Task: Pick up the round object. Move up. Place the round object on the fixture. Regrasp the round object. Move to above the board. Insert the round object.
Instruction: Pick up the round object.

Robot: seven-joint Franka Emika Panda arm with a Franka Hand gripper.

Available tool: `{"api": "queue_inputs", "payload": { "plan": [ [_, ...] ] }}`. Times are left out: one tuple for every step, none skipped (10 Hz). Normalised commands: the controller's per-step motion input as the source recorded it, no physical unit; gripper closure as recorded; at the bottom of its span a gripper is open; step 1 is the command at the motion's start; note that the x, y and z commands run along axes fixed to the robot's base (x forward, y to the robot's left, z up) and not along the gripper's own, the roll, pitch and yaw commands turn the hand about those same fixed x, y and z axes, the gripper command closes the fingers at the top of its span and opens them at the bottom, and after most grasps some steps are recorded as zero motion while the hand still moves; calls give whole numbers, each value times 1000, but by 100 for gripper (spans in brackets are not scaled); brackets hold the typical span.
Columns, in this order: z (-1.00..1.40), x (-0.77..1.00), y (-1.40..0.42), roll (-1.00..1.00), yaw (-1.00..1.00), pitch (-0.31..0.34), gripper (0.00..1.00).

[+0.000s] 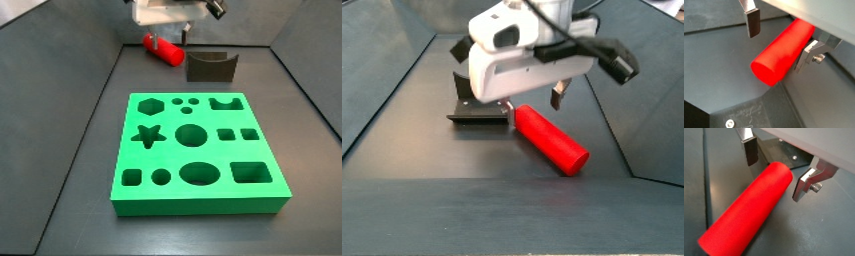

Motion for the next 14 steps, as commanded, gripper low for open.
{"api": "queue_inputs", "payload": {
  "plan": [
    [-506,83,0,-269,14,91,0],
    [-403,74,26,-287,0,91,0],
    [-189,0,37,-233,0,21,0],
    [-114,0,11,-177,0,0,0],
    [-211,0,17,-234,0,0,0],
    [-189,0,0,-180,0,0,0],
    [-271,-11,0,-234,0,0,0],
    [-97,0,0,-124,0,0,0],
    [-46,0,0,-43,0,0,0],
    [-14,0,0,-43,0,0,0],
    [0,0,0,0,0,0,100],
    [0,0,0,0,0,0,100],
    [0,0,0,0,0,0,100],
    [0,0,0,0,0,0,100]
  ]
}}
